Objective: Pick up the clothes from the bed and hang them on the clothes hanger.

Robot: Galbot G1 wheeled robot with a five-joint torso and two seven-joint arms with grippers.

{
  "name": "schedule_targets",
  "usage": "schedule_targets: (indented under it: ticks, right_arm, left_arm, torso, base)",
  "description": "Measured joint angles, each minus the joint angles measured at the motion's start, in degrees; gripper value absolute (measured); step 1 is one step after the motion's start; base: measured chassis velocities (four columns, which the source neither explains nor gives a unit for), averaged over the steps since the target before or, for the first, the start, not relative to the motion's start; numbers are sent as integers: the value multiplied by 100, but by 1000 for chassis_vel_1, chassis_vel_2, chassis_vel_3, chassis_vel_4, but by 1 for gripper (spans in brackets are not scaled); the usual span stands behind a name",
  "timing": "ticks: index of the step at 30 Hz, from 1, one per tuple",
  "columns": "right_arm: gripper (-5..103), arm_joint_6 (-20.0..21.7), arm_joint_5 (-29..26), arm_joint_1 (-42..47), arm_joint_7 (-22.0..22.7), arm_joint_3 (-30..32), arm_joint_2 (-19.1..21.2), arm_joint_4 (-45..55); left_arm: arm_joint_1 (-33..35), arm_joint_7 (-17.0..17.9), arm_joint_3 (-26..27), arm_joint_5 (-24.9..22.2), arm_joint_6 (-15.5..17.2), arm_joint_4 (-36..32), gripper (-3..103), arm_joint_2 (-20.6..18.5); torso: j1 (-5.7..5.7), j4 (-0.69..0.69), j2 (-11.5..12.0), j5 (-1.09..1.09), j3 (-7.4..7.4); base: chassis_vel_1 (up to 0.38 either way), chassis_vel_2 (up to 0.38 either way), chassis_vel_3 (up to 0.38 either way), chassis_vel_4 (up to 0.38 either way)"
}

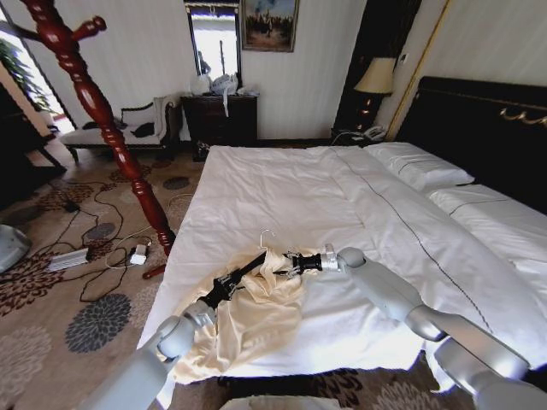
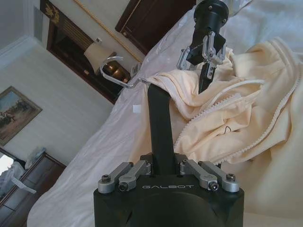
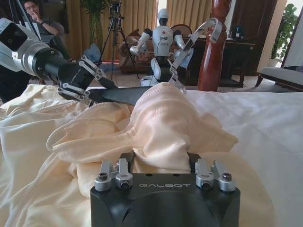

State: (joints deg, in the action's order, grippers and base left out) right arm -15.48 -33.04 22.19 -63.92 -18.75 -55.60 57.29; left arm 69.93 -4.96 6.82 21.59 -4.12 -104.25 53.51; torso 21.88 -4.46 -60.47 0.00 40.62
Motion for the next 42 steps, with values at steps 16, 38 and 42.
schedule_targets:
  ticks: [16, 38, 42]
  right_arm:
    - [24, -58, -8, 303, -106, 236, 441, 608]
    - [18, -442, 822, 45, -755, 684, 1355, 1647]
    - [18, -540, 1046, -158, -970, 798, 1544, 1944]
  left_arm:
    - [-95, 89, 61, -7, -76, 100, 20, 44]
    - [717, 1277, 1296, -4750, 1094, -1781, 92, 757]
    - [-9, 2752, 1449, -6113, 2000, -1586, 100, 792]
  torso:
    - [0, -2, 0, 1, 0]
    - [-1, -1, -1, 0, 0]
    - [-1, -1, 0, 0, 0]
  base:
    - [0, 0, 0, 0]
    - [0, 0, 0, 0]
    - [0, 0, 0, 0]
